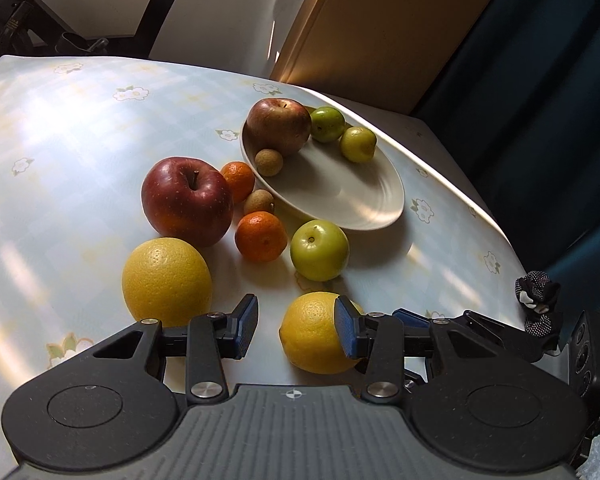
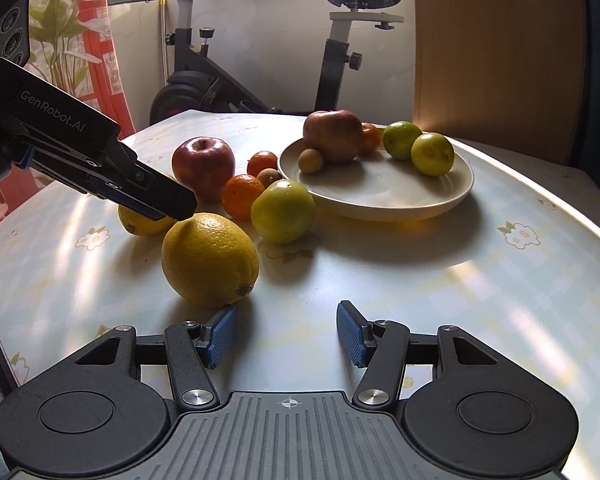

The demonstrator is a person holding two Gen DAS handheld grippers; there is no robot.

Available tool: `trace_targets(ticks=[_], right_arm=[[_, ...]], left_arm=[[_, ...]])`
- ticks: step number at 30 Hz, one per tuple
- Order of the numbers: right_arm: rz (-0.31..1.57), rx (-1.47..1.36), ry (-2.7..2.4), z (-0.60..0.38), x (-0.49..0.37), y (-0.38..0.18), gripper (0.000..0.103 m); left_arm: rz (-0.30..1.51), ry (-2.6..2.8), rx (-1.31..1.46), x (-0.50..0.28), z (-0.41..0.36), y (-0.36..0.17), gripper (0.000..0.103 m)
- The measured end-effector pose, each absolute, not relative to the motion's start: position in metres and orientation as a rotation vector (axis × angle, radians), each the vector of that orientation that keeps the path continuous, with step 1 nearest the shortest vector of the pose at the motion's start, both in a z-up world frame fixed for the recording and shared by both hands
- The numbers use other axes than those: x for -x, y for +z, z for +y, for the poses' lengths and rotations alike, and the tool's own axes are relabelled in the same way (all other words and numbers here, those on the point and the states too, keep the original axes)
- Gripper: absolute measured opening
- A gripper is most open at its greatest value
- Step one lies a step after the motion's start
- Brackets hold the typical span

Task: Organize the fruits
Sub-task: 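Close the left gripper around the yellow lemon and lift it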

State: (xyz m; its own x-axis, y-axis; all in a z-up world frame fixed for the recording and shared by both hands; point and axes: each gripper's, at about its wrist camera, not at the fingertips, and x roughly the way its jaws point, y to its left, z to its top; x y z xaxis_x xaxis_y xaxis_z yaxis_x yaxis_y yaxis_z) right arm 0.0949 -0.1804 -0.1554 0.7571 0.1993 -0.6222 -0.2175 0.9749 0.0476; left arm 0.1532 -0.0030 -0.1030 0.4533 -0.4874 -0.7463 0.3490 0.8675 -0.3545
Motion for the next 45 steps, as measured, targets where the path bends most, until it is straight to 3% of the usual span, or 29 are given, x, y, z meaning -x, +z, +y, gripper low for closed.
trace_targets(ticks=[19, 32, 45], right_arm=[[0.672, 0.033, 0.300, -0.169, -0.099, -0.156, 0.052], [0.654, 0.001, 0.322, -0.170, -0.106, -0.155, 0.042], [0.656, -0.018, 0.325, -0.170, -0.107, -0.155, 0.043]], left_arm=[[1.023, -0.604, 0.250, -0.167, -0.023, -0.114, 0.044], [1.056, -0.589, 0.360, -0.180, -0.015, -0.123, 0.045], [1.048, -0.590, 0.351, -0.178, -0.016, -0.122, 0.045]])
